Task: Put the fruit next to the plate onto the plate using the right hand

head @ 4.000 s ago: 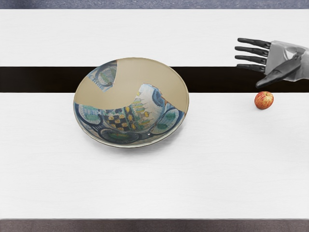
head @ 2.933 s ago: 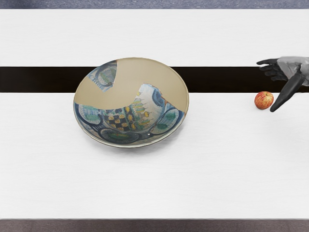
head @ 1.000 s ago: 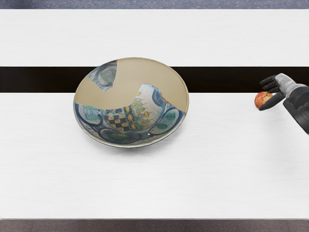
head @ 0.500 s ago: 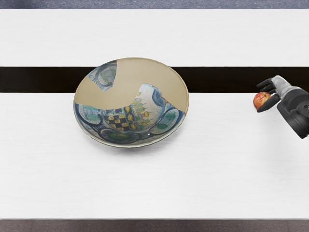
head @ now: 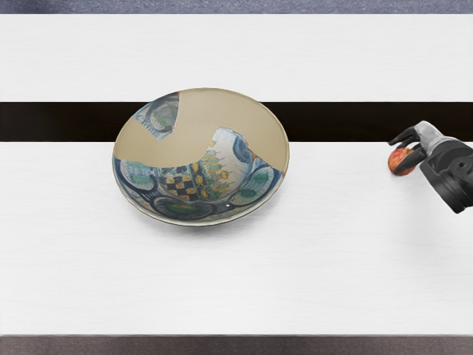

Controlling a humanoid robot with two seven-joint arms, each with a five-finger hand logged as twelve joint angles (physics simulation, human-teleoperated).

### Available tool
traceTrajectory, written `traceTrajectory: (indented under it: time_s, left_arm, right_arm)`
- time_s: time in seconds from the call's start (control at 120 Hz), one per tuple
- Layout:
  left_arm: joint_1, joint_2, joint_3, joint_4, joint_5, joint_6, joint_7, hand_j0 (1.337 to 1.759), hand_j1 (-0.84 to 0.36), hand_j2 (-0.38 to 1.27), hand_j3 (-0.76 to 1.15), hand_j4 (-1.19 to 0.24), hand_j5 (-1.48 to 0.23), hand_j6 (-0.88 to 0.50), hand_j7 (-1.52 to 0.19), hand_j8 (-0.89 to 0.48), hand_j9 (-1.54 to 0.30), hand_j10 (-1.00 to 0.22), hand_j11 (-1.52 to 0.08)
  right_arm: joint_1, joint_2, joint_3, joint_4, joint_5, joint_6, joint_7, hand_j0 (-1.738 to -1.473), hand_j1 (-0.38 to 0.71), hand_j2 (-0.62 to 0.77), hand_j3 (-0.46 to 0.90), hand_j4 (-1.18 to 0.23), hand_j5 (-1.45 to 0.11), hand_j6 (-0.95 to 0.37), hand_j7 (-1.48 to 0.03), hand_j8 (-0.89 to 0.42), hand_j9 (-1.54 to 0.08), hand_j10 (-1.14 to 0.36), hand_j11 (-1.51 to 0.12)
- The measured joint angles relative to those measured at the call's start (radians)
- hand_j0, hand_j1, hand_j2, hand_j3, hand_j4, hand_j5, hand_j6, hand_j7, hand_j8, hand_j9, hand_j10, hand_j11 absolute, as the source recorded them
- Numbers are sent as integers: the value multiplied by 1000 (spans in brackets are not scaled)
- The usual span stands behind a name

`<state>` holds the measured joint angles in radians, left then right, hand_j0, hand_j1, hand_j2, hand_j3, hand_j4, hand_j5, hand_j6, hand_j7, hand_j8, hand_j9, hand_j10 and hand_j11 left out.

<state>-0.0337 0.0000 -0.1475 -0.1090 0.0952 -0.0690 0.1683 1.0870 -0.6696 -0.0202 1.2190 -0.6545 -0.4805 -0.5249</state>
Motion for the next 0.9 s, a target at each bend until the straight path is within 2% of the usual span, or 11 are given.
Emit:
traceTrajectory:
  time_s: [0.075,0.1,0.233,0.4,0.6,0.792,0.8,0.825,0.85,0.9]
  left_arm:
    - [0,0,0,0,0,0,0,1658,60,48,0,-241,-313,-242,-313,-242,-313,-241,-313]
    - [0,0,0,0,0,0,0,1658,60,48,0,-241,-313,-242,-313,-242,-313,-241,-313]
    - [0,0,0,0,0,0,0,1658,60,48,0,-241,-313,-242,-313,-242,-313,-241,-313]
    - [0,0,0,0,0,0,0,1658,60,48,0,-241,-313,-241,-313,-241,-313,-241,-313]
    - [0,0,0,0,0,0,0,1658,60,48,0,-241,-313,-241,-313,-241,-313,-241,-313]
    - [0,0,0,0,0,0,0,1658,60,48,0,-241,-313,-241,-313,-241,-313,-241,-313]
    - [0,0,0,0,0,0,0,1658,60,48,0,-241,-313,-241,-313,-241,-313,-241,-313]
    - [0,0,0,0,0,0,0,1658,60,48,0,-241,-313,-241,-313,-241,-313,-241,-313]
    - [0,0,0,0,0,0,0,1658,60,48,0,-241,-313,-241,-313,-241,-313,-241,-313]
    - [0,0,0,0,0,0,0,1658,60,48,0,-241,-313,-241,-313,-241,-313,-241,-313]
  right_arm:
    - [-3,3,0,-7,-3,2,0,-1650,252,226,-1,-703,-790,-524,-845,-448,-831,-577,-845]
    - [-4,4,1,-10,-3,2,0,-1650,239,289,-1,-714,-803,-535,-860,-455,-847,-596,-861]
    - [-4,5,1,-19,2,7,-1,-1649,218,323,0,-733,-880,-552,-913,-435,-905,-613,-919]
    - [17,-23,10,-20,50,79,-5,-1653,207,278,2,-715,-969,-524,-943,-397,-964,-583,-973]
    - [50,-112,112,-20,165,382,-20,-1656,202,271,2,-701,-1014,-520,-954,-382,-1004,-570,-1014]
    - [88,-172,188,-28,346,678,-25,-1657,204,280,2,-692,-1037,-517,-957,-367,-1020,-569,-1033]
    - [91,-173,190,-28,353,686,-25,-1657,194,245,2,-691,-1040,-512,-958,-363,-1022,-562,-1034]
    - [100,-177,192,-28,372,708,-26,-1658,219,350,2,-691,-1042,-511,-959,-364,-1024,-557,-1036]
    - [110,-180,194,-28,389,726,-26,-1658,221,308,1,-691,-1043,-516,-959,-365,-1025,-556,-1034]
    - [135,-183,197,-25,420,754,-27,-1658,242,357,1,-691,-1047,-511,-960,-361,-1024,-552,-1030]
